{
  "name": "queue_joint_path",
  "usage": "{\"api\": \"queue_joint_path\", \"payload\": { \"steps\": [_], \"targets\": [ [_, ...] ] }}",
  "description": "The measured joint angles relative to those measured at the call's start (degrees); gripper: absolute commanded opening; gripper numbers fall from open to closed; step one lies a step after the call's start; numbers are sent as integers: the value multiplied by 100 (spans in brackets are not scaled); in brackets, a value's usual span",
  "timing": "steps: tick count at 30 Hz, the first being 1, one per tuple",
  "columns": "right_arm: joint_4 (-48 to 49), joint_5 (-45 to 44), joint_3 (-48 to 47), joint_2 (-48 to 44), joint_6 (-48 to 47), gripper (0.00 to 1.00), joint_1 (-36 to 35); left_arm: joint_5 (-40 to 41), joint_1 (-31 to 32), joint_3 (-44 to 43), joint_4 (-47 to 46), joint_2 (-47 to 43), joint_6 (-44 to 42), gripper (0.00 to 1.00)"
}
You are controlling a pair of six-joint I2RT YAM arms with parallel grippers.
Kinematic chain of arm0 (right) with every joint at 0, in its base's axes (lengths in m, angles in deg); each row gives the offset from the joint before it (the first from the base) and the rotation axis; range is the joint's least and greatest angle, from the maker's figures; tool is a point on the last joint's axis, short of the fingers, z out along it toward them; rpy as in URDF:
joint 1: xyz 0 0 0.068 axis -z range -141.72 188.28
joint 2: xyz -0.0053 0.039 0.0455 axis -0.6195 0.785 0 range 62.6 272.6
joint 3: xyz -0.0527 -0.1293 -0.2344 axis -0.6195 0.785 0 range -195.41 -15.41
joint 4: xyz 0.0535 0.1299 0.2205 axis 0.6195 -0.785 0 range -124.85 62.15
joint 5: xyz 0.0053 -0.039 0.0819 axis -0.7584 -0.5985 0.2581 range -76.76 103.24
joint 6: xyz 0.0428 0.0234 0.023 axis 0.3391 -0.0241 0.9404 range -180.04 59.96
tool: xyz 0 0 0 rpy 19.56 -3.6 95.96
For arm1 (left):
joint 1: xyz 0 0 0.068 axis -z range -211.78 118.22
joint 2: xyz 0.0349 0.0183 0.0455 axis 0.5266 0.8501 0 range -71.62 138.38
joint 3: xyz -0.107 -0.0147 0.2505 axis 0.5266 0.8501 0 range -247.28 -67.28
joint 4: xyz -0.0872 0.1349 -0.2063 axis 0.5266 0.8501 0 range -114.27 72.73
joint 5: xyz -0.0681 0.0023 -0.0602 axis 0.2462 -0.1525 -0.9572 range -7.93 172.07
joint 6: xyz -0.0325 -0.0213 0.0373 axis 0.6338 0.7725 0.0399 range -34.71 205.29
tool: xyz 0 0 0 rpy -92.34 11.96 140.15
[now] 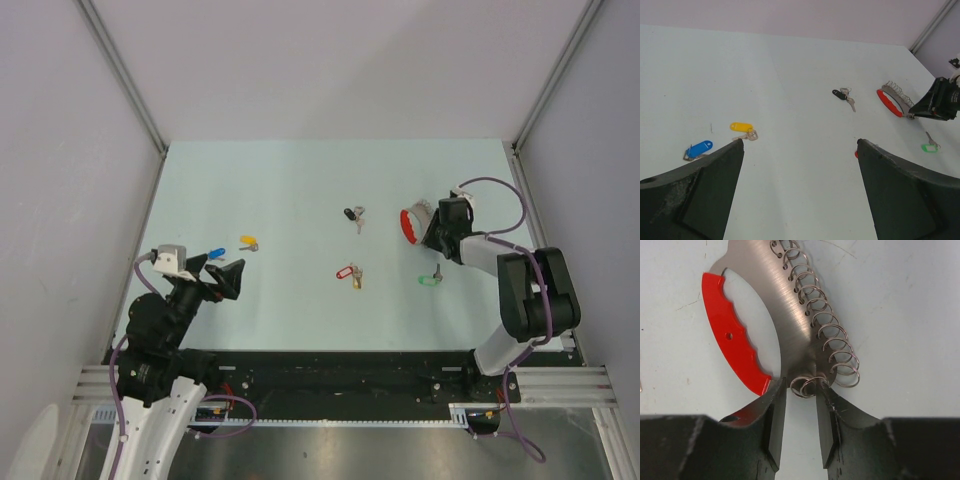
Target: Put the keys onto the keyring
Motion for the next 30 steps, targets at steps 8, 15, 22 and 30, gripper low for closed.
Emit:
{"api": "queue_joint_path", "payload": {
  "steps": [8,15,22,30],
  "targets": [
    [-459,-815,-586,424,7,24,-525,-17,0,0,0,0,0,100],
    [-682,-1178,-656,529,4,1,-645,-26,22,0,0,-2,0,100],
    [-809,-1200,-673,485,-164,0,-879,-31,37,0,2,-2,0,100],
    [-1237,-903,-673,-407,-549,0,-1307,-31,37,0,2,0,2,100]
  ]
}}
